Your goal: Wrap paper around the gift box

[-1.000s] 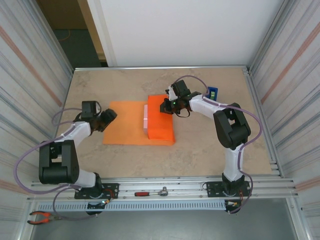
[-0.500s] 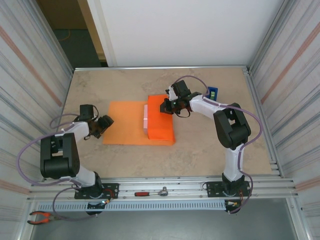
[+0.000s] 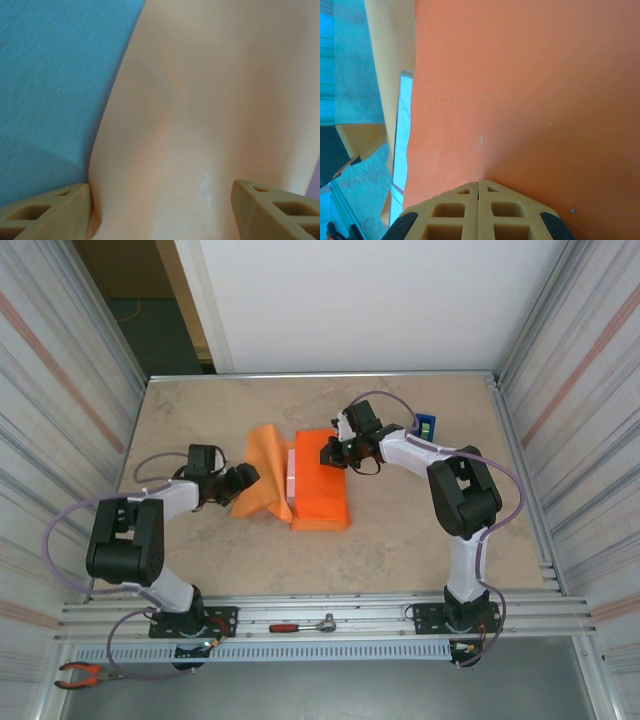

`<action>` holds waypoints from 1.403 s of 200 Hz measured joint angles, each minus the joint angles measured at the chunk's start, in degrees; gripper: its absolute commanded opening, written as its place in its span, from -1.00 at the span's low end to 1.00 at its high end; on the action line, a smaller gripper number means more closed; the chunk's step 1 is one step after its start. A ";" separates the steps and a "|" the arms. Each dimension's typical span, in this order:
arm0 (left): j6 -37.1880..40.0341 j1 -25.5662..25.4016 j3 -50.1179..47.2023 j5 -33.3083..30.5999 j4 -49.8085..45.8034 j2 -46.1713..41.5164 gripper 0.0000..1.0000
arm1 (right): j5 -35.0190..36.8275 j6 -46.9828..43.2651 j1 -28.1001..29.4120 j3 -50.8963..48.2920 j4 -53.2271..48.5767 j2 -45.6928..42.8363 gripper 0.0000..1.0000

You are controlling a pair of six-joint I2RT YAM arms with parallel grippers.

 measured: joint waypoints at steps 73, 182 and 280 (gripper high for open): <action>6.32 1.55 12.37 3.32 2.14 8.81 0.49 | -0.11 0.00 0.00 0.00 0.02 0.00 -1.00; -2.14 2.16 -0.85 -20.02 -15.93 -10.60 0.65 | -0.31 0.15 0.00 -0.22 0.39 0.00 -1.00; -2.47 0.28 -6.78 -22.71 -13.92 -12.07 0.70 | -0.57 0.15 -0.04 -0.37 0.70 0.00 -1.00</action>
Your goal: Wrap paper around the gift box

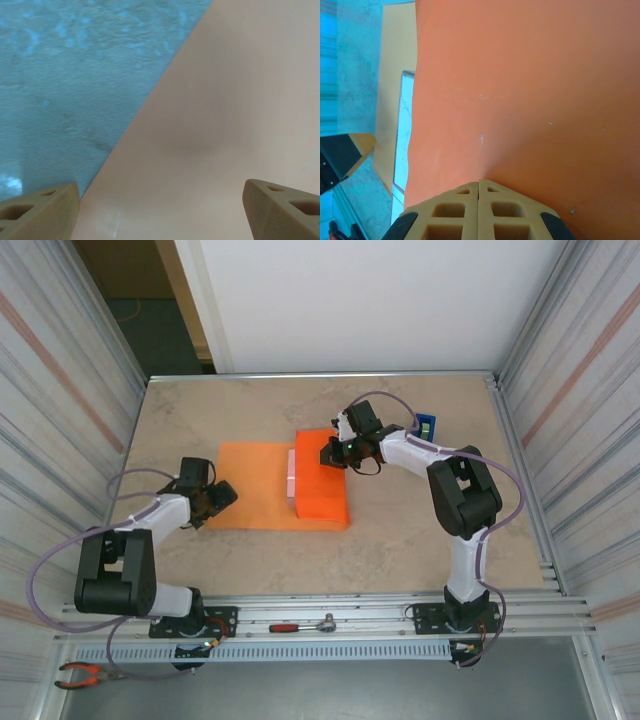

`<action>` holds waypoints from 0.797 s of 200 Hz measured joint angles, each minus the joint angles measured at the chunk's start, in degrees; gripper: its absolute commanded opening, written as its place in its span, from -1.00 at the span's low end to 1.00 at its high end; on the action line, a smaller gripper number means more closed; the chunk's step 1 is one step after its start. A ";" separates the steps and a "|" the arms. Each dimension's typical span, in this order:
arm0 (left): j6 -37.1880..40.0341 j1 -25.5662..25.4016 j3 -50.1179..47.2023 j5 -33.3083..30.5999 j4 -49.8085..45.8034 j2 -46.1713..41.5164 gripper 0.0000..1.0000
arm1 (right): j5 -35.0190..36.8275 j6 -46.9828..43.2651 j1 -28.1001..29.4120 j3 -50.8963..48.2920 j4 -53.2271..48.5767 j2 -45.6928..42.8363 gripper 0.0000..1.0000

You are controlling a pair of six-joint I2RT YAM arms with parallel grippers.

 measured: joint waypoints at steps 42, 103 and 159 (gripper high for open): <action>1.25 -6.75 -0.55 7.23 10.60 2.32 0.72 | 0.00 0.00 -0.02 0.00 0.00 0.00 -1.00; 4.79 -3.69 5.62 15.89 10.75 9.55 0.72 | 0.00 0.00 -0.02 0.00 0.00 0.00 -1.00; 8.24 4.55 14.71 25.81 14.82 14.47 0.36 | -0.02 0.00 -0.02 0.00 0.00 0.00 -1.00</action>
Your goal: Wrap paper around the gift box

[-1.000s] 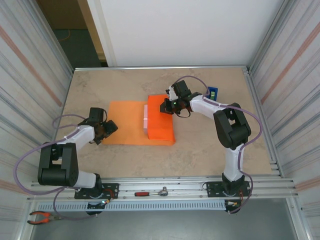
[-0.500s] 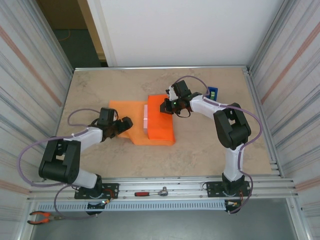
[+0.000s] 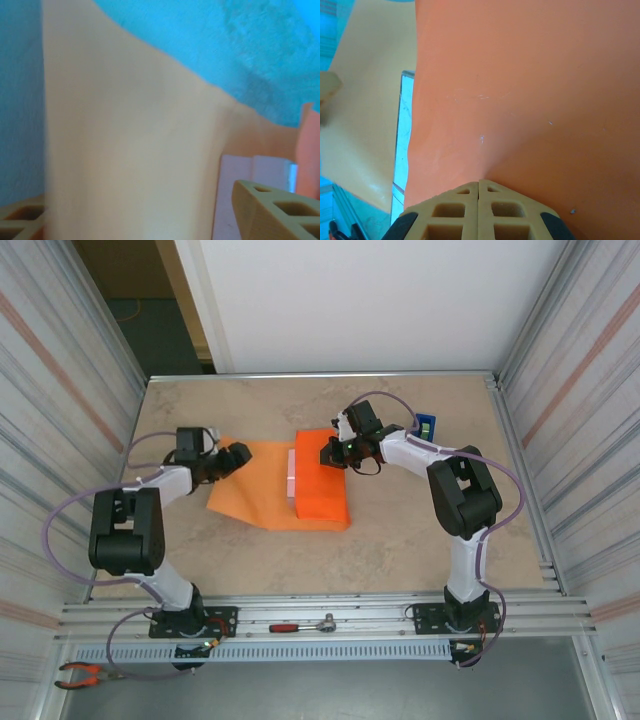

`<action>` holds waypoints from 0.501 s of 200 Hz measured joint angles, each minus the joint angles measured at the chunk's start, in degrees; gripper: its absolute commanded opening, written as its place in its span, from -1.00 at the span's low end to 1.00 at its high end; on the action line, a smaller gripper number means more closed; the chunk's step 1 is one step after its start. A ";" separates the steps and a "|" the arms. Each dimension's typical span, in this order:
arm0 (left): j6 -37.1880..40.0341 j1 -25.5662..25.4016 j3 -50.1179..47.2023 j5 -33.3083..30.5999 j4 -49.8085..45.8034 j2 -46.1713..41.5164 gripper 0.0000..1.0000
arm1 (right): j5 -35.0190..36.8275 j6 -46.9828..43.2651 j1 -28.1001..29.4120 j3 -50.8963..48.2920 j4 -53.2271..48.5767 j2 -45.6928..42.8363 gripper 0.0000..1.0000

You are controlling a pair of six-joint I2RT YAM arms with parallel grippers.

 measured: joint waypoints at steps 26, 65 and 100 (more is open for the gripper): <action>1.95 0.87 0.74 2.75 -3.37 -0.87 0.20 | 0.02 0.00 0.00 0.00 0.00 0.00 -1.00; 3.45 3.32 0.50 4.24 -10.16 -3.52 -0.02 | 0.00 0.00 0.00 0.00 0.00 0.00 -1.00; 4.17 4.57 -1.07 4.11 -13.57 -5.81 -0.17 | 0.00 0.00 0.00 0.00 0.00 0.00 -1.00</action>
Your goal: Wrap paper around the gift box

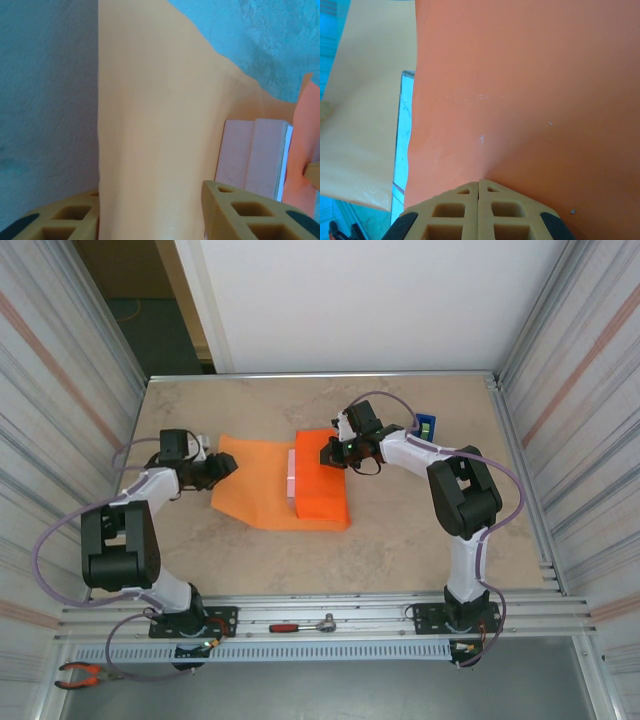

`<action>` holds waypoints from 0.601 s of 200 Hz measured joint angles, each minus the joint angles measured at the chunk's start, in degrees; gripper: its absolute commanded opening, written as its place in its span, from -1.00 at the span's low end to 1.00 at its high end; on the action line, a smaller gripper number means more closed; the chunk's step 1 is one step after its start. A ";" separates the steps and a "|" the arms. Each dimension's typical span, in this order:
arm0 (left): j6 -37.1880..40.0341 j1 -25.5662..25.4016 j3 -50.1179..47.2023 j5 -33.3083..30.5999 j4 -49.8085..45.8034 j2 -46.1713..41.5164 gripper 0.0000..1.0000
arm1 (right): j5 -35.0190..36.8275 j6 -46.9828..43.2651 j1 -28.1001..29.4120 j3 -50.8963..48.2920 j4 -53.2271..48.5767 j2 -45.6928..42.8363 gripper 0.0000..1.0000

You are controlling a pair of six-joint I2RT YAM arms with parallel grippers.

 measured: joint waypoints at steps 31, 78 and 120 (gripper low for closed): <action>-0.15 0.00 -2.01 -1.11 -1.97 -2.10 -0.40 | -0.02 0.00 0.00 -0.04 0.04 0.00 -1.00; 0.09 0.63 -2.36 -2.99 -4.42 -3.98 -0.65 | -0.02 0.00 0.00 -0.07 0.07 0.00 -1.00; 1.70 0.26 -2.36 -3.41 -6.51 -7.43 -1.00 | -0.13 0.00 0.00 -0.17 0.24 -0.02 -1.00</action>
